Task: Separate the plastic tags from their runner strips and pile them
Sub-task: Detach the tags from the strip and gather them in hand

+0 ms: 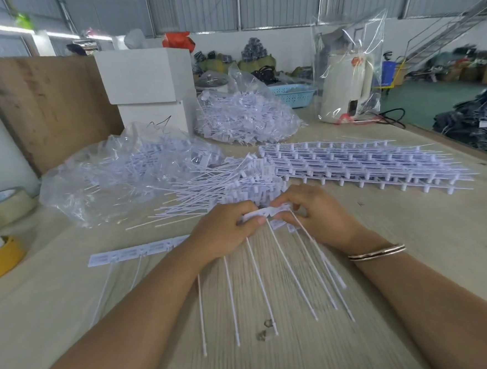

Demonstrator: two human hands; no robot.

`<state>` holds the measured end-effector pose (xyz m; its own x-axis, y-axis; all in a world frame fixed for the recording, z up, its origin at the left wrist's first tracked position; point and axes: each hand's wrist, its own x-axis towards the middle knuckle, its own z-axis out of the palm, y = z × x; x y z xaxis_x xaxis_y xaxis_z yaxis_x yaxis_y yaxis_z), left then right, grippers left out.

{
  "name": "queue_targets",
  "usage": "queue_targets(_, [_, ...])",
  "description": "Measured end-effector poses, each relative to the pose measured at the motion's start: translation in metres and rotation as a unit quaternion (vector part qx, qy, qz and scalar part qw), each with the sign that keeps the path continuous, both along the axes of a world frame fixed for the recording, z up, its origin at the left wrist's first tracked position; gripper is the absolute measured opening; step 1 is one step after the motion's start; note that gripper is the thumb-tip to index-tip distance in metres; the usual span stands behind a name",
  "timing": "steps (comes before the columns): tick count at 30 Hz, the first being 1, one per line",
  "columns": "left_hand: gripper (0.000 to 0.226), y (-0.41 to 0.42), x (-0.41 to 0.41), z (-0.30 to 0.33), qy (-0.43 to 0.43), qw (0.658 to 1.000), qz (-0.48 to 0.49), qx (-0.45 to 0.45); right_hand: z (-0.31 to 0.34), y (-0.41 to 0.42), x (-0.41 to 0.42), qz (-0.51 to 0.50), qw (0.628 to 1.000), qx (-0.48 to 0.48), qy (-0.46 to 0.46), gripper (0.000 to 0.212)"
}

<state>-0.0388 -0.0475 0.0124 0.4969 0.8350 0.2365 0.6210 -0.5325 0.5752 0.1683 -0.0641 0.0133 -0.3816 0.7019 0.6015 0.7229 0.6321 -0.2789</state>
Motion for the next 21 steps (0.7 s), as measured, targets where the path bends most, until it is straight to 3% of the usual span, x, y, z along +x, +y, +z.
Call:
queue_targets(8, [0.020,0.0013,-0.0013,0.0001,-0.037,0.998,-0.038,-0.016,-0.0014,-0.0012,-0.0011,0.016,0.996,-0.068,0.056,0.014])
queue_targets(12, [0.015,0.0038,-0.0041,0.0009,-0.043,0.998,-0.042,-0.023,-0.0028,0.0012,0.0043,-0.035,0.986,-0.069,0.150,0.026])
queue_targets(14, [0.015,0.0047,-0.0066,0.0014,-0.035,0.998,-0.042,-0.029,-0.0015,0.0015,0.0077,-0.049,0.979,-0.065,0.188,0.015])
queue_targets(18, [0.014,0.0062,-0.0071,-0.0024,0.033,0.999,-0.008,0.003,-0.0004,0.0009,0.0084,-0.005,0.981,-0.097,0.170,0.024])
queue_targets(21, [0.014,0.0046,-0.0049,-0.0028,0.036,0.999,0.008,0.018,-0.0008,0.0016,0.0081,0.015,0.980,-0.137,0.146,0.028])
